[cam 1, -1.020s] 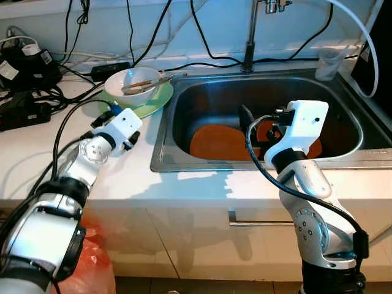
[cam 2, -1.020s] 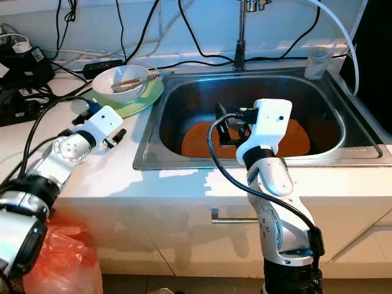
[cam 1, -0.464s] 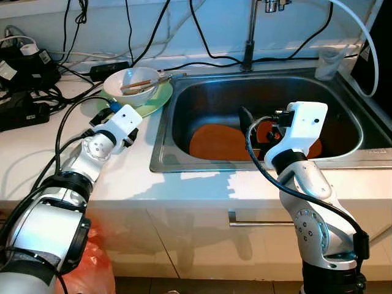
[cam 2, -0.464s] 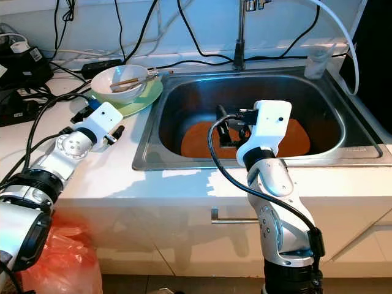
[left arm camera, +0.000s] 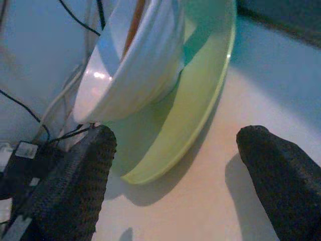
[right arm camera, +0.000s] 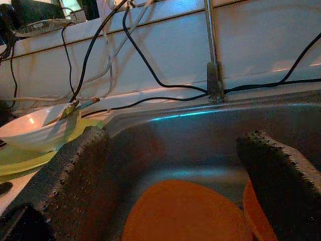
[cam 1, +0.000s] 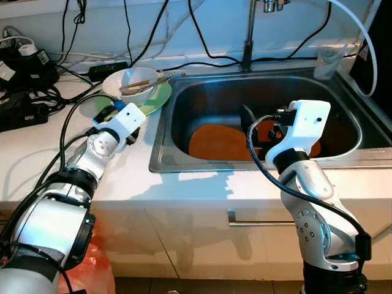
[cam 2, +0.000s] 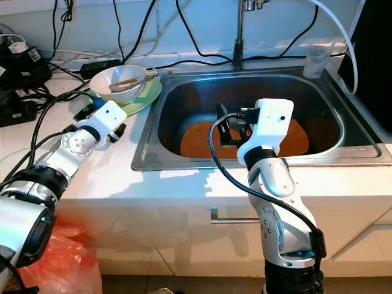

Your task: Kitchen organization

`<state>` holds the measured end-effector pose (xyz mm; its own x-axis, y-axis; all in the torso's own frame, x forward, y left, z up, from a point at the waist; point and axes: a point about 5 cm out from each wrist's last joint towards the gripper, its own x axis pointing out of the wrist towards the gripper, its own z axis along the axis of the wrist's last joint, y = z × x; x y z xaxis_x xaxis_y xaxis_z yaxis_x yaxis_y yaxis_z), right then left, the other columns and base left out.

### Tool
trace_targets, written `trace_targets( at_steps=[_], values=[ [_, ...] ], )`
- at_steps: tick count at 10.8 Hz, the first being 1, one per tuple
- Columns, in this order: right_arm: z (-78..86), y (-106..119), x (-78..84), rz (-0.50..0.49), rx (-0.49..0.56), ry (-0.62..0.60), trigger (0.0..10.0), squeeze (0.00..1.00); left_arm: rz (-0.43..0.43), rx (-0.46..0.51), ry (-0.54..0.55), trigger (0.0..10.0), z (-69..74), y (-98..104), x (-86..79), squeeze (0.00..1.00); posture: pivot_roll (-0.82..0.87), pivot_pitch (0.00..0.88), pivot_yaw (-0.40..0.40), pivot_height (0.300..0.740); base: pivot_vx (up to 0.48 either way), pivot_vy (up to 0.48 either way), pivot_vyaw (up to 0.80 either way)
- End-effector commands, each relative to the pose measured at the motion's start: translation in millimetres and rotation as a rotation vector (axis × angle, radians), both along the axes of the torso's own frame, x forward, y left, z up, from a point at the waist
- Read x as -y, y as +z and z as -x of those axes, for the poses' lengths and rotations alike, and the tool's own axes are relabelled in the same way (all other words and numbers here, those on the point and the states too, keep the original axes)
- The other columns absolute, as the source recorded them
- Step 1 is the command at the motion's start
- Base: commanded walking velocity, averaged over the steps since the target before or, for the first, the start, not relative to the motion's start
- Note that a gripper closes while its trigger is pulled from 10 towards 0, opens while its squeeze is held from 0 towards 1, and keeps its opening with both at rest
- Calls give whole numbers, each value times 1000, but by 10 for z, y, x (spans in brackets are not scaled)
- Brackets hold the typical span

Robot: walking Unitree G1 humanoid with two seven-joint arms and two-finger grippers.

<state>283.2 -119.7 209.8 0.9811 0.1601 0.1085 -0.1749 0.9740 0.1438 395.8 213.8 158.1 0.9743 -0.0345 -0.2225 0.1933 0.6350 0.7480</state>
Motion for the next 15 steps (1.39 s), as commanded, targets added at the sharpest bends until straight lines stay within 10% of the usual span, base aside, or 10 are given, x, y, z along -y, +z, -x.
trace_targets(
  at_steps=[1, 11, 12, 14, 15],
  values=[
    [30, 25, -18, 2, 3, 4, 10000, 0, -27, 27, 20, 10000, -35, 102, -31, 0, -78, 0, 114, 740, 0, 0, 0],
    [123, 21, 50, 18, -19, -23, 10000, 0, -12, -27, -34, 10000, -10, -33, 99, 0, -112, 0, 124, 740, 0, 0, 0],
    [132, 18, 52, 13, -20, -28, 10000, 0, -25, -41, -45, 8314, -2, -65, 119, 0, -115, 0, 123, 740, 0, 0, 0],
    [141, 31, 53, 13, -21, -29, 10000, 0, -40, -62, -70, 0, 1, -82, 146, 0, -124, 0, 123, 740, 0, 0, 0],
    [142, 41, 79, 17, -20, -37, 10000, 0, -51, -70, -76, 0, 2, -91, 158, 0, -128, 0, 121, 740, 0, 0, 0]
  ],
)
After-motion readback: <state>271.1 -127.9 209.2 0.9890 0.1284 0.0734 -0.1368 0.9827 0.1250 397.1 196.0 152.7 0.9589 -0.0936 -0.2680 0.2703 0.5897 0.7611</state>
